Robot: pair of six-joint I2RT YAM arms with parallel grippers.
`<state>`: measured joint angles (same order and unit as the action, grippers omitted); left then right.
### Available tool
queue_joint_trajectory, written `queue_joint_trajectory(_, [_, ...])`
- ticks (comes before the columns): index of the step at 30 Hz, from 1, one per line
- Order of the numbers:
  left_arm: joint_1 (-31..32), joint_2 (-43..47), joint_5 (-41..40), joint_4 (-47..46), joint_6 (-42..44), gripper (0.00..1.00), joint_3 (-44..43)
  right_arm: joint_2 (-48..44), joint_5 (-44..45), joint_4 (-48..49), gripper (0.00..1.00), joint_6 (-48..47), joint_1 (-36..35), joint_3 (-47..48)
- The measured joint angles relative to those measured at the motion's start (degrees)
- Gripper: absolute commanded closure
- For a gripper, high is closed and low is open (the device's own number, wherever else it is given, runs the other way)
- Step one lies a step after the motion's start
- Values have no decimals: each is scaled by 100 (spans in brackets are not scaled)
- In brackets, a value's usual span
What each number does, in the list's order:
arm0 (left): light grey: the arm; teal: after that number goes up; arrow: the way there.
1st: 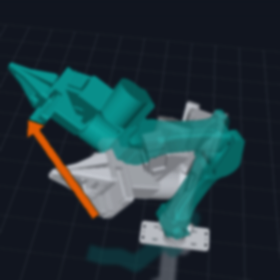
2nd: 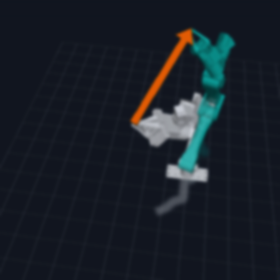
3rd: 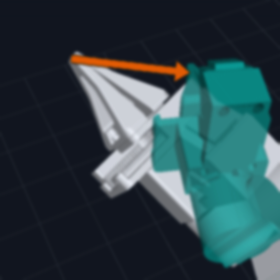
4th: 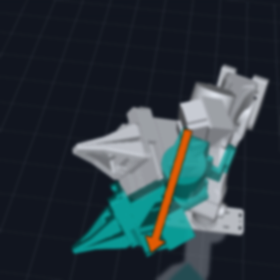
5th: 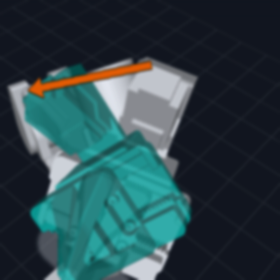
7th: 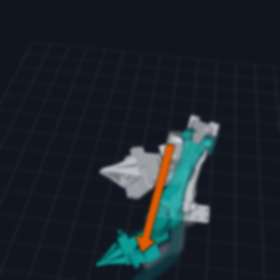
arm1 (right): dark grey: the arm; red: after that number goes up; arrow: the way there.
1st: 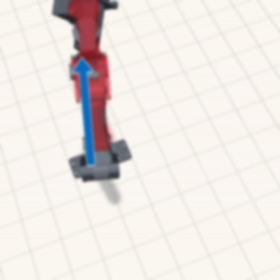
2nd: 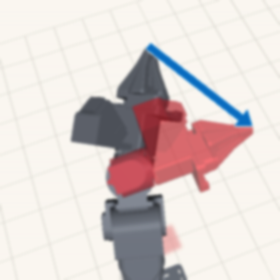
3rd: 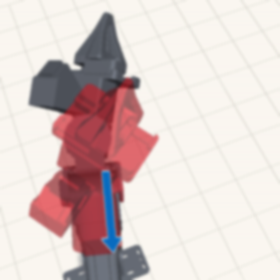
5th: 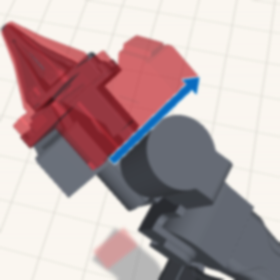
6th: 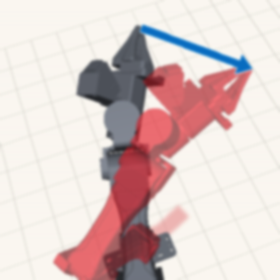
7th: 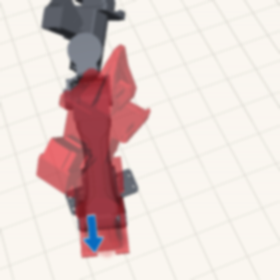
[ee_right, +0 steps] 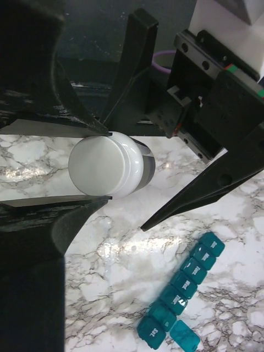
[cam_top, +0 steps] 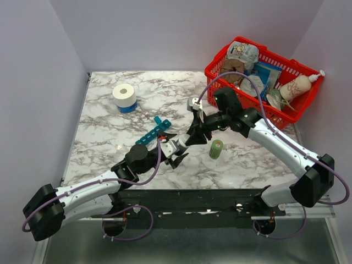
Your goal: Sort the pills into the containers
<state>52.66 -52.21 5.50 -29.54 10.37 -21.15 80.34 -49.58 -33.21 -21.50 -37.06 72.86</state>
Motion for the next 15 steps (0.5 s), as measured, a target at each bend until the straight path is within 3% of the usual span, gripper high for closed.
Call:
queue_joint_trajectory(5, [26, -146, -101, -39, -168, 25, -4, 0, -107, 122, 87, 153, 0, -11])
queue_joint_trajectory(9, [35, -201, -101, 68, -240, 70, -96, 0, -107, 232, 87, 195, 2, -35])
queue_joint_trajectory(11, [35, -192, -125, 120, -284, 84, -116, 0, -96, 297, 86, 177, 15, -57])
queue_joint_trajectory(12, [35, -188, -125, 144, -297, 100, -118, 0, -92, 328, 86, 173, 15, -68])
queue_joint_trajectory(15, [35, -146, -101, 249, -295, 100, -122, 2, -111, 345, 81, 149, 13, -114])
